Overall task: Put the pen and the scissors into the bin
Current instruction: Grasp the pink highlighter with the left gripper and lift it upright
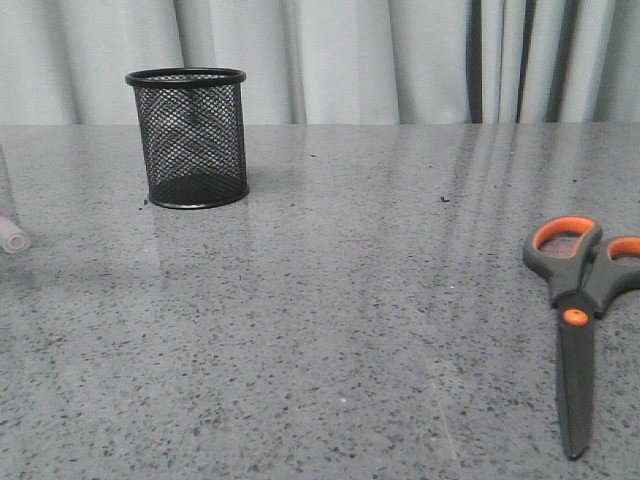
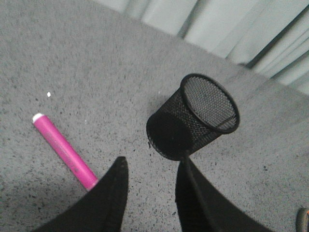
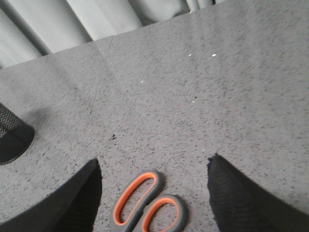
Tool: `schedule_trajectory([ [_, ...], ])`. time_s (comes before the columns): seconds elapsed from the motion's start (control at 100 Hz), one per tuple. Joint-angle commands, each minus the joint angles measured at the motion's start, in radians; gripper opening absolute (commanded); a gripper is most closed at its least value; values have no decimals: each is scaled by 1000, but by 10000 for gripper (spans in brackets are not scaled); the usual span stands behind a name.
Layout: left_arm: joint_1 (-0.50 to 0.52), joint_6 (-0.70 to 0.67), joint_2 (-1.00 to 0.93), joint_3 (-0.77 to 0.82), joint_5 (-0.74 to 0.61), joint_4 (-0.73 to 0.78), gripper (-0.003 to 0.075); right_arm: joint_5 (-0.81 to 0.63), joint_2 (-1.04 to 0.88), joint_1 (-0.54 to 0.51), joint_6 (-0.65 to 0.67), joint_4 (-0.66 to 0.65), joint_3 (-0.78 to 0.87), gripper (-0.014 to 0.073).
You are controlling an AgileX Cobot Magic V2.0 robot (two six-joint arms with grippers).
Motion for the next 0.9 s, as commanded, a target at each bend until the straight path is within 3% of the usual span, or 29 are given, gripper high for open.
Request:
schedule_trajectory([
  [0.0,1,-54,126,-104,15,-12,255,-72,18,21,-1,7,-40,433],
  [0.2,1,-91,379,-206,60,-12,373,-52,20,38,-1,7,-38,433],
  [0.32,1,-172,468,-223,39,13,372,-48,20,38,-1,7,-30,433],
  [0.5,1,-348,542,-253,44,188,368,-38,20,38,-1,7,-27,433],
  [0.73,1,-426,599,-277,48,273,366,-49,20,38,-1,7,-27,433],
  [0.89,1,-457,634,-277,59,326,284,-49,20,38,-1,7,-27,433],
])
